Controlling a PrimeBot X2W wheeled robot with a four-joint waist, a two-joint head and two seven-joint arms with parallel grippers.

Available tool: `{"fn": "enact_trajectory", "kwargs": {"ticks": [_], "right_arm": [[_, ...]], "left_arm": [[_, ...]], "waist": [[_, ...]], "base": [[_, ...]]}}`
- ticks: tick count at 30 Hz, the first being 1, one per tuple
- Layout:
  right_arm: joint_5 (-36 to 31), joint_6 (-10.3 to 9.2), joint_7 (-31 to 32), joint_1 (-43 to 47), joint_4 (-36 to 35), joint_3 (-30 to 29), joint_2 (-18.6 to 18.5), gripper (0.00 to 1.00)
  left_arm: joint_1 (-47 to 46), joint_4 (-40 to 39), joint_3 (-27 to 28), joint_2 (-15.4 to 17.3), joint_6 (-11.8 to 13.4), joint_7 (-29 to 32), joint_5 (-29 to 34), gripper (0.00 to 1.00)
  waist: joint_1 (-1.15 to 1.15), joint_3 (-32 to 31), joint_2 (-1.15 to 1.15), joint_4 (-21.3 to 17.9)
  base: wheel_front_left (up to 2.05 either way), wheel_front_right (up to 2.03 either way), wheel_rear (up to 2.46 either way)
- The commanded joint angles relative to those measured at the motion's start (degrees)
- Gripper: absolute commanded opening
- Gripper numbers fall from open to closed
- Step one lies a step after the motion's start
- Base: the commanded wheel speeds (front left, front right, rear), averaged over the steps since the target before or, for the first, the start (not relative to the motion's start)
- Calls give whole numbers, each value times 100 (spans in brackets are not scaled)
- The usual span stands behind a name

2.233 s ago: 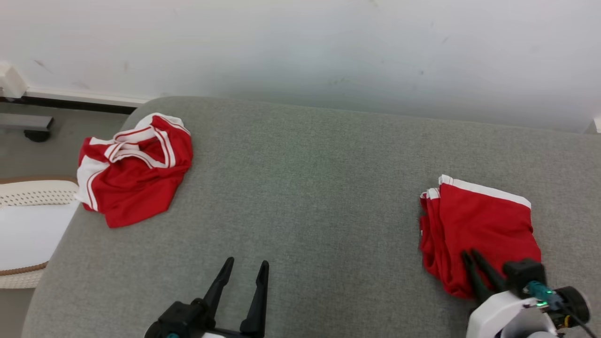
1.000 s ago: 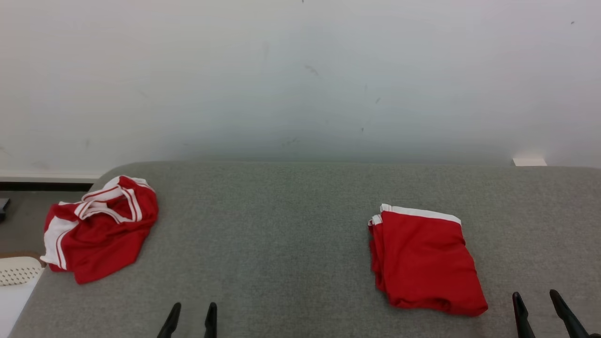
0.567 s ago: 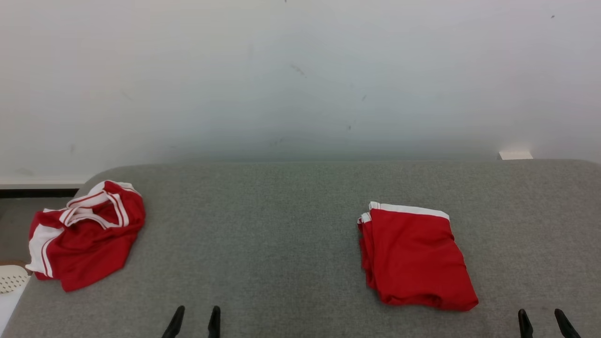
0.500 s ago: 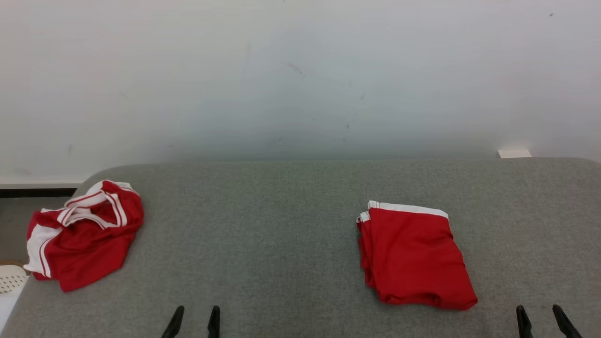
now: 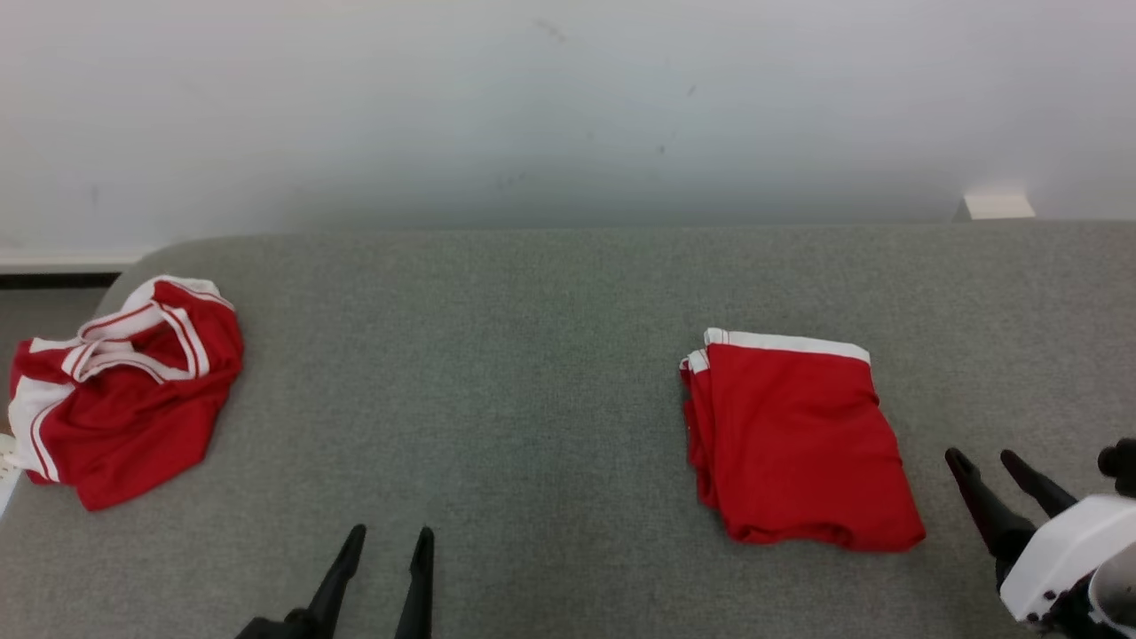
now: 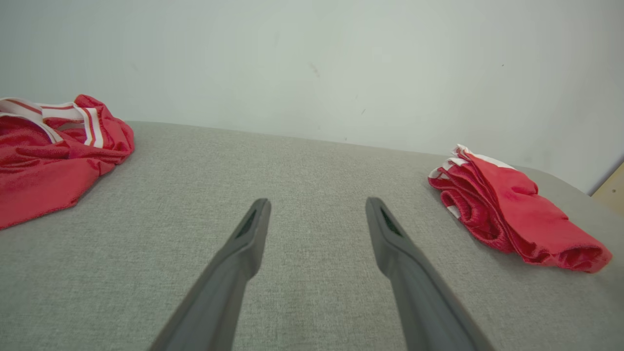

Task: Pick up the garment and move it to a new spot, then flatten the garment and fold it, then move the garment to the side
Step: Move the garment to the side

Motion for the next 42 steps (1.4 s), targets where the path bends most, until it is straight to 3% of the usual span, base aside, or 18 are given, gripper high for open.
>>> {"fn": "enact_trajectory", "kwargs": {"ticks": [1, 9, 16, 17, 18, 19, 24, 35, 42], "right_arm": [[204, -10, 338, -288, 30, 36, -132, 100], [928, -10, 1966, -1114, 554, 339, -436, 100], [1153, -10, 2213, -1374, 950, 630, -319, 100], [1153, -10, 2135, -1413, 990, 652, -286, 59], [1123, -10, 2050, -1459, 1037, 660, -272, 10], [1112, -10, 1966, -1495, 1084, 666, -260, 0], [1201, -11, 1729, -1660, 1181, 753, -320, 0], [1211, -11, 1238, -1630, 1413, 934, -486, 0], [1092, -11, 762, -1626, 1583, 825, -688, 0]], "left_arm": [[-177, 17, -5, 20, -44, -5, 80, 100], [-739, 150, -129, 20, -132, -5, 122, 100], [-916, 223, -201, 19, -89, -5, 53, 100], [-920, 221, -204, 19, -79, -5, 48, 100], [-920, 215, -204, 20, -76, -5, 52, 100], [-921, 206, -206, 19, -58, -5, 42, 100], [-915, 167, -195, 19, -45, -5, 130, 100], [-973, 163, -146, 113, -165, -5, 361, 100], [-1266, 159, -363, 236, -250, -5, 500, 100]], "waist": [[0, 447, 0, 147], [0, 1032, 0, 556], [0, 1147, 0, 771], [0, 1150, 0, 776], [0, 1157, 0, 776], [0, 1163, 0, 770], [0, 1158, 0, 556], [0, 1144, 0, -822], [0, 1404, 0, -1224]], "base": [[0, 0, 0], [0, 0, 0], [0, 0, 0], [0, 0, 0], [0, 0, 0], [0, 0, 0], [0, 0, 0], [0, 0, 0], [0, 0, 0]]}}
